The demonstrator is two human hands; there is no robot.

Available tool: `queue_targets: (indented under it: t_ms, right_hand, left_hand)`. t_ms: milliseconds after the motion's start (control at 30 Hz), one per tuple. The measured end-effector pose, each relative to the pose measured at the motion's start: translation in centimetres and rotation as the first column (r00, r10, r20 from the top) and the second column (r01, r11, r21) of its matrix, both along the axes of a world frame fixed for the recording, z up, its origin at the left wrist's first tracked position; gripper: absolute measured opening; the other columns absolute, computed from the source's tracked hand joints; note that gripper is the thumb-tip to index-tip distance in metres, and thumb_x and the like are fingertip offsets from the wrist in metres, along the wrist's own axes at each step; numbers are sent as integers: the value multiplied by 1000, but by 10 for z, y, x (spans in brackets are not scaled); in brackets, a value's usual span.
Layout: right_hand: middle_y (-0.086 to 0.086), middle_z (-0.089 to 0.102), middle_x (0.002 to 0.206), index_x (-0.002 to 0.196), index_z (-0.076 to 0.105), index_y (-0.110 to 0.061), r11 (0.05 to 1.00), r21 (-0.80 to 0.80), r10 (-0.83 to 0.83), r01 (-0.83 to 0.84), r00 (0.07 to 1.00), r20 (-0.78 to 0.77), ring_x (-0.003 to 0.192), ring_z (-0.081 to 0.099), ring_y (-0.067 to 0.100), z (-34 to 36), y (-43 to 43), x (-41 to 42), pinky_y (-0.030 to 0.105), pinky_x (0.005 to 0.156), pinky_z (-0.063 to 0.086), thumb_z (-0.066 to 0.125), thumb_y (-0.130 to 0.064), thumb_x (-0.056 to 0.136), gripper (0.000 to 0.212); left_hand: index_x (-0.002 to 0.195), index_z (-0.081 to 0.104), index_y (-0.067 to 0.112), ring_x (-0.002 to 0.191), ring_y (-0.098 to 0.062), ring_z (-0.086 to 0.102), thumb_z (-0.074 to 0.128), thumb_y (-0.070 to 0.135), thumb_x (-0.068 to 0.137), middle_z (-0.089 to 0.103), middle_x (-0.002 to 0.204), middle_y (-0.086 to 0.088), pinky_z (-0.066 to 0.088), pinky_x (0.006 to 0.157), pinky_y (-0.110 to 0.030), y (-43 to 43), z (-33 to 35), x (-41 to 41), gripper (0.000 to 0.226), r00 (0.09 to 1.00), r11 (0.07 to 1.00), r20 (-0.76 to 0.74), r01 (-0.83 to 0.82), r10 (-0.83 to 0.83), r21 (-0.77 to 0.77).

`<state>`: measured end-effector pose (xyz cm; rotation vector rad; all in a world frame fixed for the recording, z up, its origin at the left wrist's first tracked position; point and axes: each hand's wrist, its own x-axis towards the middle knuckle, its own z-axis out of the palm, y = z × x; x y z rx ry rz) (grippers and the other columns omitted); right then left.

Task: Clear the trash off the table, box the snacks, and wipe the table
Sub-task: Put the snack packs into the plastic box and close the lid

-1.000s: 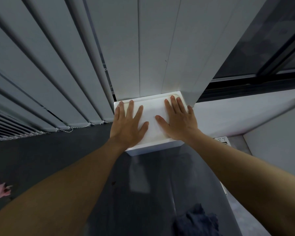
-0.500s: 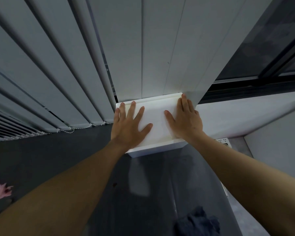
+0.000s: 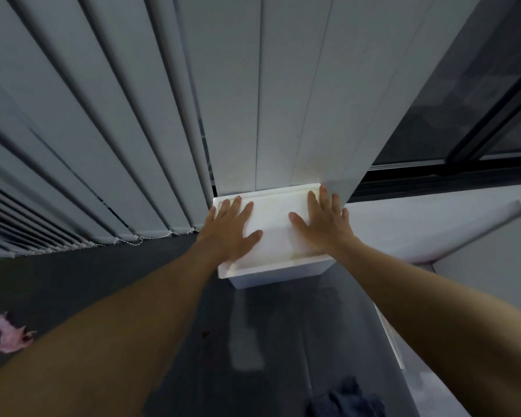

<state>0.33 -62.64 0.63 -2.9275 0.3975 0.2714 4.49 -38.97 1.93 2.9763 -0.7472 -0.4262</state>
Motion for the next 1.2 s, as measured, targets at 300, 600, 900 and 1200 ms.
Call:
queue_targets:
  t_ms: [300,600,900,1200]
  right_hand:
    - [2,7,167,155,19,-27,999,5,40,-41,993,113,152,9,33,44,28,-25,64,118,14,10,-82,84,90]
    - [1,7,167,157,16,-27,989,38,137,-142,983,119,153,4,32,74,76,-49,60,121,4,16,-79,90,85]
    - [2,9,167,157,17,-26,972,39,222,-231,960,171,153,6,33,97,142,-80,60,120,6,19,-76,91,82]
    - [6,25,163,154,25,-25,932,113,314,-344,923,224,150,16,32,105,239,-124,61,118,16,18,-78,89,84]
  left_hand:
    - [160,5,28,154,-32,5,19,66,99,4,169,-3,7,124,-53,27,38,-32,72,994,998,86,-68,68,1]
    - [160,10,27,154,-31,5,23,61,100,10,168,-5,7,124,-52,74,69,-79,70,974,978,114,-187,196,-89]
    - [161,4,29,155,-27,-1,19,62,101,2,169,-3,0,125,-48,143,88,-125,71,957,959,99,-262,272,-108]
    - [161,5,28,155,-26,1,20,61,101,3,169,-2,2,125,-49,243,102,-187,70,934,936,86,-336,345,-105]
